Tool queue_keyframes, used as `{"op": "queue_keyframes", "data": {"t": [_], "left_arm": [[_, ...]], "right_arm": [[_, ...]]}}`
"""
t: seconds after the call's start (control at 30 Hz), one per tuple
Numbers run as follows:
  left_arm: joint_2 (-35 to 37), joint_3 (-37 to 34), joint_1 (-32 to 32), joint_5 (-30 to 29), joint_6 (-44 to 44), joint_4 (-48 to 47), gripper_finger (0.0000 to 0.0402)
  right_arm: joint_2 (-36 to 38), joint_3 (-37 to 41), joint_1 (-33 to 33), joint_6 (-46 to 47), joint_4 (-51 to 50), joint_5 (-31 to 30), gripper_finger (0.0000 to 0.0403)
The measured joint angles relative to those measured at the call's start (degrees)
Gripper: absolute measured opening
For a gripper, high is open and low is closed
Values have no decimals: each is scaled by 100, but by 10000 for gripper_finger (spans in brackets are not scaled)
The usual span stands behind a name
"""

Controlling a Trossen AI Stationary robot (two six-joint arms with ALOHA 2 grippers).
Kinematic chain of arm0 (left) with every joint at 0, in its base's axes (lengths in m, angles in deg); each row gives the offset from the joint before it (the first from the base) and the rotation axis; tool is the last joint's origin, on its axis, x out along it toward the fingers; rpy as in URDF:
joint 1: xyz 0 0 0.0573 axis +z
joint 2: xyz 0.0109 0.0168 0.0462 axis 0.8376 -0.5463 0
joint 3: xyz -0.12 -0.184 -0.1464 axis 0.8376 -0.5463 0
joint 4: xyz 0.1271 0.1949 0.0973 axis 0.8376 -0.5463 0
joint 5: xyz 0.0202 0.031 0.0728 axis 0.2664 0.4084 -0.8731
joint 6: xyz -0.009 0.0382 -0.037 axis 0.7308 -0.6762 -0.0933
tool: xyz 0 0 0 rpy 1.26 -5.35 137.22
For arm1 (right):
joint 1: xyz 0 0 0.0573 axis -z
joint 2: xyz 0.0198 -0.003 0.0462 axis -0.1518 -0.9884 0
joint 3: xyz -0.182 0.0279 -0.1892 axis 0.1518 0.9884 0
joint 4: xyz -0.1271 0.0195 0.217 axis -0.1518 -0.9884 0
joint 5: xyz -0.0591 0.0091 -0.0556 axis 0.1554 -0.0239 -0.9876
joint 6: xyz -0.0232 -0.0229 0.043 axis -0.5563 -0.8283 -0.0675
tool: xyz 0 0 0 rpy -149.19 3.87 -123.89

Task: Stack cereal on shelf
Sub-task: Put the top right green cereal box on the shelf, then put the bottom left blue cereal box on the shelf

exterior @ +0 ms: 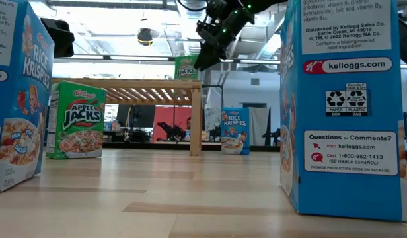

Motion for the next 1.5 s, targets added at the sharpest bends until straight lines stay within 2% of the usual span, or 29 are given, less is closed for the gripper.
{"op": "queue_keyframes", "data": {"t": [0.57,1.07,1.5], "left_arm": [[-1,0,-2,0,1,-1,318],[-2,0,-2,0,0,0,318],[-1,0,0,0,1,0,318]], "right_arm": [[190,-4,-51,34,-528,-103,261],[458,1,-370,887,-2390,-42,261],[1229,-2,-830,1236,-3549,-238,261]]}}
